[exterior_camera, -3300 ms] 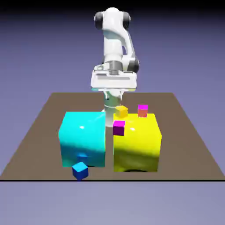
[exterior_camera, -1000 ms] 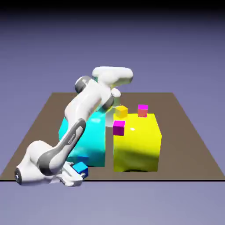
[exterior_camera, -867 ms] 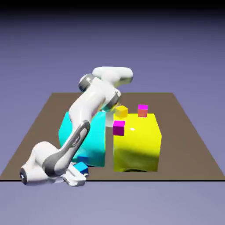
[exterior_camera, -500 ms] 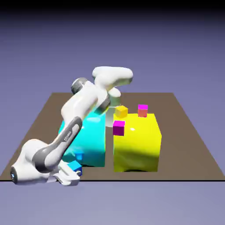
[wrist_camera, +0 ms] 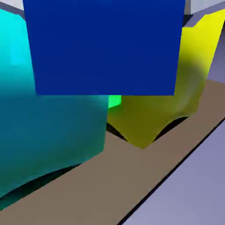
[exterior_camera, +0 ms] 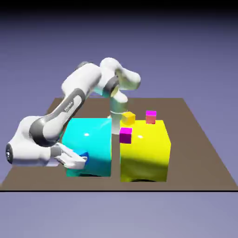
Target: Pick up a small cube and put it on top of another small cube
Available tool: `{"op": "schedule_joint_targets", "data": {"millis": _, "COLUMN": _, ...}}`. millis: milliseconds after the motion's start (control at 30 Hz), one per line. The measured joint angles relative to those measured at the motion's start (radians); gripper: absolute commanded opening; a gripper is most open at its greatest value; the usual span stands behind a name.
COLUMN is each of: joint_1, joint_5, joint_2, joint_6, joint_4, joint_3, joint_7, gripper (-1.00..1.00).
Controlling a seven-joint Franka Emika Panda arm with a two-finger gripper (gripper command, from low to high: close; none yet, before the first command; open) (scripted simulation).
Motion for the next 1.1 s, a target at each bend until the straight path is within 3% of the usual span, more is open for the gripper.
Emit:
{"op": "schedule_joint_targets", "data": {"millis": 333, "joint_1": 0.077, "joint_5": -0.220, "joint_2": -0.360, "joint_6": 0.050, "joint_4": -0.341, "joint_3": 0.238, "joint_7": -0.017, "gripper": -1.00}}
{"op": "schedule_joint_targets", "data": {"millis": 667, "joint_1": 0.318, "joint_5": -0.532, "joint_2": -0.669, "joint_6": 0.063, "joint_4": -0.704, "joint_3": 0.587, "joint_7": -0.023, "gripper": -1.00}}
{"op": "schedule_joint_targets", "data": {"millis": 933, "joint_1": 0.353, "joint_5": -0.553, "joint_2": -0.758, "joint_6": 0.194, "joint_4": -0.941, "joint_3": 0.623, "joint_7": -0.047, "gripper": -1.00}}
{"op": "schedule_joint_targets", "data": {"millis": 967, "joint_1": 0.354, "joint_5": -0.553, "joint_2": -0.762, "joint_6": 0.200, "joint_4": -0.950, "joint_3": 0.623, "joint_7": -0.048, "gripper": 1.00}}
{"op": "schedule_joint_targets", "data": {"millis": 1100, "joint_1": 0.353, "joint_5": -0.556, "joint_2": -0.735, "joint_6": 0.154, "joint_4": -0.878, "joint_3": 0.622, "joint_7": -0.040, "gripper": 1.00}}
